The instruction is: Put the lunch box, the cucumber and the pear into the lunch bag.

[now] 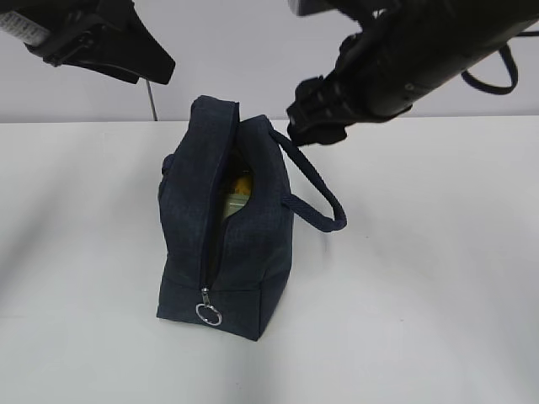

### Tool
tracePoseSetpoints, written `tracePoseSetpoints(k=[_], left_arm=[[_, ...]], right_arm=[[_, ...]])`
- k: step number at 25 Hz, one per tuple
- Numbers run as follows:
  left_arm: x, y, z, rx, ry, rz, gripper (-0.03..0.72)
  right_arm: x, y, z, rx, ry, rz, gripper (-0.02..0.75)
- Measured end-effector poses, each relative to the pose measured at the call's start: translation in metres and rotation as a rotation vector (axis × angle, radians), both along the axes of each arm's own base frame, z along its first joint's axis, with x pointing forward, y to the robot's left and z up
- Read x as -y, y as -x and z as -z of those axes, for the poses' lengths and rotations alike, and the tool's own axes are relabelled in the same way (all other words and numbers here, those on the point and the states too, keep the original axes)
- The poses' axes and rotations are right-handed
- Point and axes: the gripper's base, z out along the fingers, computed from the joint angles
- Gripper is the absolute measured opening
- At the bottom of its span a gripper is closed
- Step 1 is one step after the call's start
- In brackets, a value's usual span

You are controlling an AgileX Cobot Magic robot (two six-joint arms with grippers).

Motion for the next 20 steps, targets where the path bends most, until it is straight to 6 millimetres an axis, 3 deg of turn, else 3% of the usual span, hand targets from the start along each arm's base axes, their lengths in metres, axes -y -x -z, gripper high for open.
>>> tracePoseSetpoints(k=[2, 4, 7, 11, 14, 20], left_arm=[[-0.001, 0.001, -0.001, 0.002, -0.006, 0.002, 0.340], [-0.002, 0.004, -0.004, 0.017, -0.013, 0.003, 0.340], [-0.005, 0.009, -0.011, 0.042, -0.020, 0.002, 0.340], [-0.006, 0.013, -0.018, 0.073, -0.016, -0.002, 0.340], [-0.007, 0.015, -0.021, 0.086, -0.012, -0.005, 0.340], [-0.008, 0.016, -0.023, 0.093, -0.012, -0.006, 0.340]], right_arm=[[0.007, 0.010, -0.019, 0.093, -0.041, 0.003, 0.507], [0.014, 0.023, -0.026, 0.149, -0.061, 0.005, 0.506], [0.027, 0.045, -0.020, 0.198, -0.080, 0.009, 0.505], [0.045, 0.077, 0.011, 0.278, -0.152, 0.037, 0.497], [0.058, 0.098, 0.046, 0.285, -0.181, 0.067, 0.486], [0.065, 0.108, 0.083, 0.254, -0.114, 0.047, 0.485]])
